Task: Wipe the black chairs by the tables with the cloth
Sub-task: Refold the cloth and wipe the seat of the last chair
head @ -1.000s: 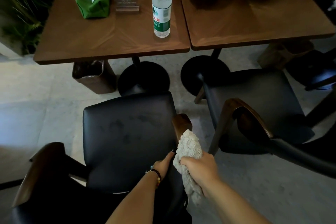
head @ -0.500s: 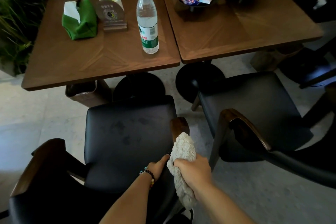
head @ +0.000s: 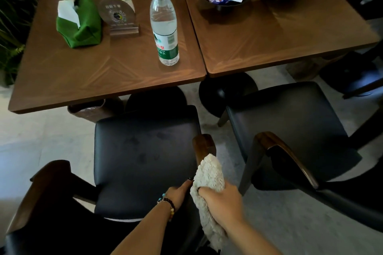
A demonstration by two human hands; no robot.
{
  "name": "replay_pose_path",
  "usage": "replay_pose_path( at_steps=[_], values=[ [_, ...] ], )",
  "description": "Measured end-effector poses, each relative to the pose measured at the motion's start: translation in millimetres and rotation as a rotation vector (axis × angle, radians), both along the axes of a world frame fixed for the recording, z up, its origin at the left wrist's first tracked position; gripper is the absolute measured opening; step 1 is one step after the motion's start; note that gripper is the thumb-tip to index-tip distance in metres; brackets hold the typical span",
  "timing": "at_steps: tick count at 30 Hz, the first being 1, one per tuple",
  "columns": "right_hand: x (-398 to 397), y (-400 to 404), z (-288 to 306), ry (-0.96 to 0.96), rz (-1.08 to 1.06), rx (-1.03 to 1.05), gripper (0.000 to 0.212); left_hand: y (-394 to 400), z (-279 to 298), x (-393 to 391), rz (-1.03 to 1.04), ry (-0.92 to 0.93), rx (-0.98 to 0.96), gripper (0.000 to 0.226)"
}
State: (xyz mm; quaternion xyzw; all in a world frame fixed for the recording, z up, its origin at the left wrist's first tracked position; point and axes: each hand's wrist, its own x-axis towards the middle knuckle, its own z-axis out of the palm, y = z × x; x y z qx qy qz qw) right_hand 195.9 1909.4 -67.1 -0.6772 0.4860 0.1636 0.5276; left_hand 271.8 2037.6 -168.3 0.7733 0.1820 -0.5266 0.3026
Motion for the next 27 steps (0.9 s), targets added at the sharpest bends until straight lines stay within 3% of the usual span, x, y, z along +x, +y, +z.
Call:
replay_pose_path(
  at_steps=[2,4,6,9,11,13,16,19,23,27],
  values=[
    [0.2,-3.4,4.8,-0.038,0.050,-0.097,0.043,-5.1,5.0,3.3,0.079,-0.120,-0.034,0.033],
    [5.2,-9.9,13.5,-0.187,0.033,-0.143,0.053,-13.7,22.3,10.9,0.306,-0.182,-0.159,0.024],
    [17.3,-19.7,26.8,-0.331,-0.001,-0.079,0.052,-20.8,53.0,21.9,0.461,-0.144,-0.346,0.027],
    [40.0,-32.7,44.2,-0.418,0.009,0.134,0.053,-24.5,104.5,33.1,0.426,-0.052,-0.762,0.036],
    [52.1,-36.9,54.8,-0.441,-0.025,0.285,0.039,-27.7,135.6,37.9,0.425,-0.061,-0.893,0.041],
    [57.7,-41.4,60.8,-0.461,-0.035,0.256,0.039,-32.4,155.8,40.6,0.466,-0.135,-0.934,0.044],
    [59.0,-49.5,65.5,-0.471,-0.093,0.047,0.045,-32.6,168.1,44.4,0.572,-0.281,-0.885,0.042],
    [58.0,-54.4,67.2,-0.488,-0.144,-0.103,0.042,-26.5,165.9,47.6,0.692,-0.276,-0.913,0.041],
    [60.1,-40.8,66.7,-0.628,0.211,-0.457,0.061,-20.8,158.7,55.2,0.799,-0.166,-0.993,0.034],
    [82.1,-20.7,43.5,-0.684,0.643,-0.185,0.089,-12.9,146.5,78.7,0.811,-0.134,-1.032,0.042]
  ],
)
